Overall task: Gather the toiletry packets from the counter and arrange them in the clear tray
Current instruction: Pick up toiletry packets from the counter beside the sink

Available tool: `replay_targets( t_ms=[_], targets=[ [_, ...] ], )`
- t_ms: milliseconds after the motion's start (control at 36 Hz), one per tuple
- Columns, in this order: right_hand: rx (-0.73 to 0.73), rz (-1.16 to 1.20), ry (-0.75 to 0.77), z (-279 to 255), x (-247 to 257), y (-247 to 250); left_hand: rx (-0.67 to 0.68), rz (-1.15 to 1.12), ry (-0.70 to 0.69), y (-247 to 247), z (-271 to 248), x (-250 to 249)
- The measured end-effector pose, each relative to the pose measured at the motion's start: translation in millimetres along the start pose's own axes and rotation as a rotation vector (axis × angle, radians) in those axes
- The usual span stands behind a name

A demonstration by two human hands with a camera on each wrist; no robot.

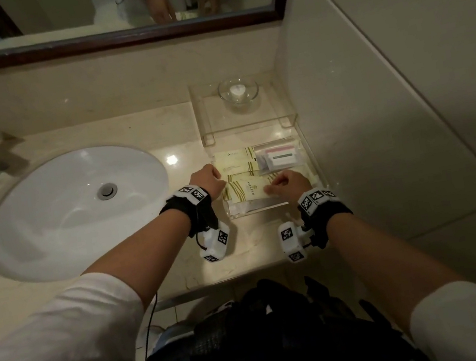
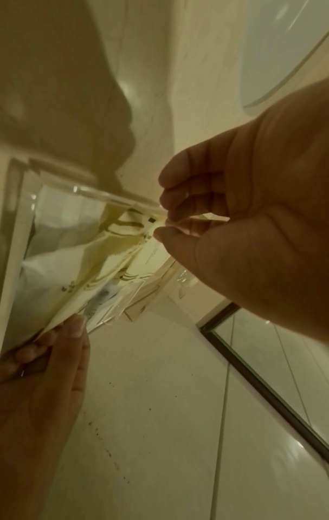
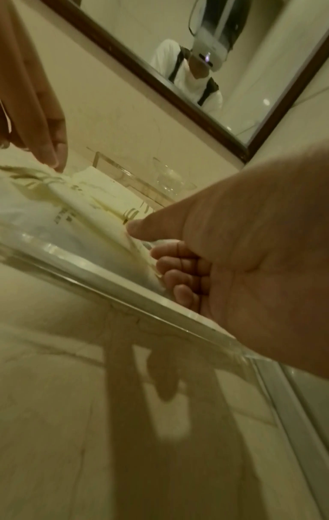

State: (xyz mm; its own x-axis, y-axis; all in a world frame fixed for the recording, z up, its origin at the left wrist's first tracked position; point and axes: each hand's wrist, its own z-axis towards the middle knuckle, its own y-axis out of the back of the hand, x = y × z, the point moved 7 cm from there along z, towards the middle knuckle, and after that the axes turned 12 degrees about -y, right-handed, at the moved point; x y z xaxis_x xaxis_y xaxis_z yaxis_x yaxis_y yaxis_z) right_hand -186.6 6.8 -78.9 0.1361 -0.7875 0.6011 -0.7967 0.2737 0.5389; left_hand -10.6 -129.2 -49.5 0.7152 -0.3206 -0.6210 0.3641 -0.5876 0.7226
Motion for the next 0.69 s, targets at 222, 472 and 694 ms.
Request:
replay_targets(
  t_ms=[222, 472, 694],
  targets=[
    [0.015, -0.046, -0.004, 1.5, -0.5, 0.3, 0.09, 0.143, -0.04, -3.3, 4.9, -5.3],
    [0.032, -0.034, -0.01, 4.2, -2.2, -0.5, 0.147, 0.227, -0.076, -7.7, 12.0, -6.3],
    [0.037, -0.054, -0.007, 6.0, -3.6, -2.3, 0.104, 0.224, -0.093, -7.2, 19.0, -9.2]
  ],
)
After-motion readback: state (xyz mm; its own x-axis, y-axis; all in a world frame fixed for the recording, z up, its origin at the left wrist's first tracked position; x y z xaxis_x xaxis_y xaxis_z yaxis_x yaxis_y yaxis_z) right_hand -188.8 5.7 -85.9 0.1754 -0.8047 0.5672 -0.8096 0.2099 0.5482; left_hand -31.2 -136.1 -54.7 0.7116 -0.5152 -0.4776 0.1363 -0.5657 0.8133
